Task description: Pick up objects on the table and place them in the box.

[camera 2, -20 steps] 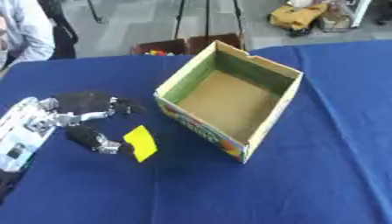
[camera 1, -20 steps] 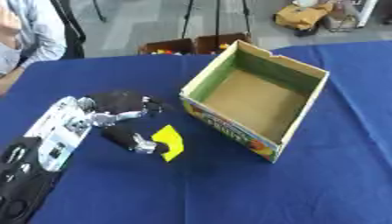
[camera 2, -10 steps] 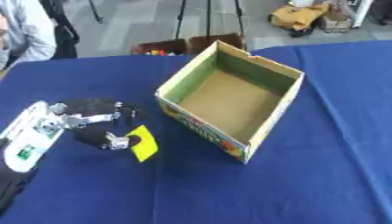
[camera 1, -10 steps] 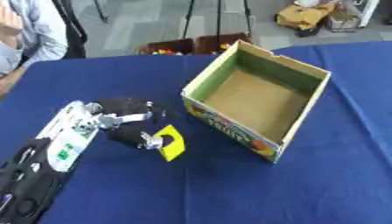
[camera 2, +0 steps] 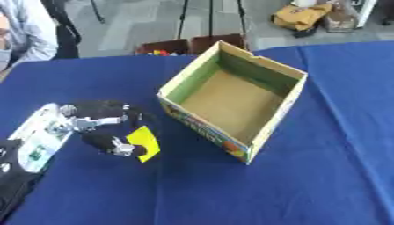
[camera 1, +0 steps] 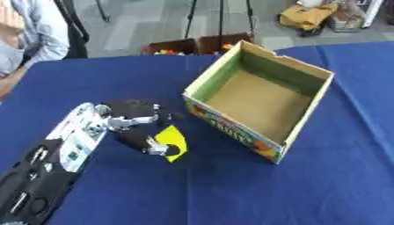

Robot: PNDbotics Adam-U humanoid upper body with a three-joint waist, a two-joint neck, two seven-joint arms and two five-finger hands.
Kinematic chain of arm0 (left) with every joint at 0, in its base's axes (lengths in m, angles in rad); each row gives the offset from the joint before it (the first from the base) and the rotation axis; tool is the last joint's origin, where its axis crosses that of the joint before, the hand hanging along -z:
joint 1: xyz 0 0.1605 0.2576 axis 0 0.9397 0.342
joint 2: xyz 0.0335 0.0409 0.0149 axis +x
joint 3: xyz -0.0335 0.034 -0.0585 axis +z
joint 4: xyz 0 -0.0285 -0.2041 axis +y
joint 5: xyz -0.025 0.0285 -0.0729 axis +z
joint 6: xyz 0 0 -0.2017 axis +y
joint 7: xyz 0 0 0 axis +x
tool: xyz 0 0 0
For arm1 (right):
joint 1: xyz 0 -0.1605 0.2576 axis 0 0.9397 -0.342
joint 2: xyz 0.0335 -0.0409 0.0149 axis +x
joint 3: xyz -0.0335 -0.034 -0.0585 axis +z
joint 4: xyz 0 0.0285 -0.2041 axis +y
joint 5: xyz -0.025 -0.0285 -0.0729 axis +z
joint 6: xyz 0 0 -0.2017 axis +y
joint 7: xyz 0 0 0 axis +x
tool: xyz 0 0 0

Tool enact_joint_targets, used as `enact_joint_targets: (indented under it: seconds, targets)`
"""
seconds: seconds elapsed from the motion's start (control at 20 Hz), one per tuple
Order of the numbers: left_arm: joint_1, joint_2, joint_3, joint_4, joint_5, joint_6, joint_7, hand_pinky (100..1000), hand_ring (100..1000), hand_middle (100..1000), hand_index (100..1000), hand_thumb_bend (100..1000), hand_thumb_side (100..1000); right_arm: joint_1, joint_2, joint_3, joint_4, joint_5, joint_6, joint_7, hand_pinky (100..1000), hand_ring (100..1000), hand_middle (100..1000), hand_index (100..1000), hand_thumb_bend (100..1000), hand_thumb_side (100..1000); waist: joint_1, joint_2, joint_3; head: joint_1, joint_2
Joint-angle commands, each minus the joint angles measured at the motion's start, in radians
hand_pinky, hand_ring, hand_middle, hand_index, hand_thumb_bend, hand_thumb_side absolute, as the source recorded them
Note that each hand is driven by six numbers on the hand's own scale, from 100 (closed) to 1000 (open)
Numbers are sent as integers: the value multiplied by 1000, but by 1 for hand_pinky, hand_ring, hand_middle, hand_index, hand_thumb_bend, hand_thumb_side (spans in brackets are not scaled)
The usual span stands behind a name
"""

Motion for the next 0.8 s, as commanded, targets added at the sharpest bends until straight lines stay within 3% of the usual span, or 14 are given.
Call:
enact_joint_targets:
  seconds: [0.05,0.3,0.7,0.8]
  targets:
    - [-28,20,15,-28,-46,-195,-160,546,712,854,1000,629,1000,-11,-8,-8,-17,-13,-2,5,768,773,597,826,100,525,15,-21,-2,6,0]
    - [-27,12,13,-28,-173,-219,-86,539,692,831,1000,608,1000,-10,-7,-9,-17,-15,-2,5,768,774,596,826,100,524,14,-20,-5,8,2]
    - [-24,-17,2,22,-292,-241,-33,373,515,685,965,571,1000,-7,-5,-11,-17,-16,-1,7,770,775,593,827,100,518,15,-17,-8,12,5]
    - [-24,-22,0,27,-319,-248,-18,352,498,669,951,520,1000,-5,-5,-11,-17,-16,0,7,770,775,592,828,100,517,16,-15,-9,13,6]
